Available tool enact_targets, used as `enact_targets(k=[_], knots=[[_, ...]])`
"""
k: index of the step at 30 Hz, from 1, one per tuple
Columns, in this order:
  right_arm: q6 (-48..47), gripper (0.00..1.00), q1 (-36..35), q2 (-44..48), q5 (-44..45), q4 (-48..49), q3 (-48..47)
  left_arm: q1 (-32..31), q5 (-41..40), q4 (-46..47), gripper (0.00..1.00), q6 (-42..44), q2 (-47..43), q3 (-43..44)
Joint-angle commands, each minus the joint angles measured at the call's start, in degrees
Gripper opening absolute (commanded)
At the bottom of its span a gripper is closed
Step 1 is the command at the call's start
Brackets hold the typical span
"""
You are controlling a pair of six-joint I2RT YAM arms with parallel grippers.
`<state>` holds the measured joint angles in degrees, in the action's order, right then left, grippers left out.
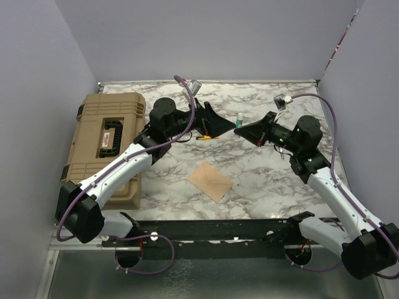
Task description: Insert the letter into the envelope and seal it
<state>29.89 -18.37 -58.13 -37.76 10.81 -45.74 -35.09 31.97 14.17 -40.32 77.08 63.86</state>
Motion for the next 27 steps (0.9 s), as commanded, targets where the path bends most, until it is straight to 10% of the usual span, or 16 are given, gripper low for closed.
enact_targets(k=[1, 27], knots=[[8.9, 0.01, 0.1, 2.3, -4.7, 9.7, 1.7, -3.3, 0.4, 5.5, 0.99, -1.0, -1.6, -0.9], [18.6, 0.0, 0.1, 4.2, -13.3, 17.9, 2.7, -5.9, -1.6, 10.8, 0.68, -5.7, -2.6, -2.1]])
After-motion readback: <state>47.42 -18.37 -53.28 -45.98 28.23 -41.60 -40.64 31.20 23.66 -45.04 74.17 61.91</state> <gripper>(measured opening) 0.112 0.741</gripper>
